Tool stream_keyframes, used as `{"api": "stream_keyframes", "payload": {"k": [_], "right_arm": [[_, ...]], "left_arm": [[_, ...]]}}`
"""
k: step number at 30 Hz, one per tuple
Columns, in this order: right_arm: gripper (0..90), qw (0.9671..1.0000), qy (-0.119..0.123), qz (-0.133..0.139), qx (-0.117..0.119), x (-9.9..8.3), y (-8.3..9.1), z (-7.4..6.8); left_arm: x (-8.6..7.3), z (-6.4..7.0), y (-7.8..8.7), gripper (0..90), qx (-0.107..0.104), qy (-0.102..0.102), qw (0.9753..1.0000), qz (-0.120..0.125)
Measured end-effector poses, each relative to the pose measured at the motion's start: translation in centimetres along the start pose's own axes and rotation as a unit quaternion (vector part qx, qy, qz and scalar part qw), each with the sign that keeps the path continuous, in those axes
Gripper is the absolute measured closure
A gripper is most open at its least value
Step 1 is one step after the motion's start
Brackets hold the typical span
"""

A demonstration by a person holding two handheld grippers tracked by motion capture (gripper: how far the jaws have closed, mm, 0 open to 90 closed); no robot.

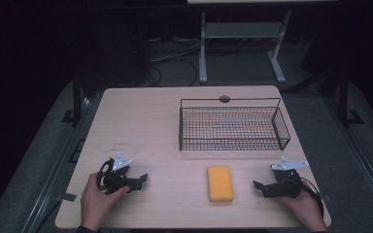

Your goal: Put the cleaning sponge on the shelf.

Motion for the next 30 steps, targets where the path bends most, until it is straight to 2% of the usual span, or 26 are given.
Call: {"api": "stream_keyframes", "payload": {"k": [7,10,15,26,30], "right_arm": [[6.7,1.0000,0.001,0.000,0.000,0.0,0.0,0.0],[15.3,1.0000,0.000,-0.005,0.001,0.1,0.3,0.0],[18.3,0.9999,-0.001,-0.014,0.002,0.1,0.5,0.1],[42.9,0.9995,0.002,-0.002,0.031,0.9,1.8,-0.1],[49.1,0.9995,0.005,0.005,0.031,1.2,2.3,-0.2]], "left_arm": [[0.0,0.0,0.0,12.7,0.000,0.000,1.0000,0.000],[0.0,0.0,0.0,12.7,0.000,0.000,1.0000,0.000],[0.0,0.0,0.0,12.7,0.000,0.000,1.0000,0.000],[0.0,0.0,0.0,12.8,0.000,0.000,1.0000,0.000],[0.0,0.0,0.0,12.8,0.000,0.000,1.0000,0.000]]}}
Point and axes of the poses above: each handheld gripper's, and its own axes: y roughly backward along the jaws, x roughly out of its top, z roughly to its right, the point moved 5 cm from there along -y, roughly forward along the jaws, and after that the axes turned 15 degrees about -z, right-handed, at the moved point
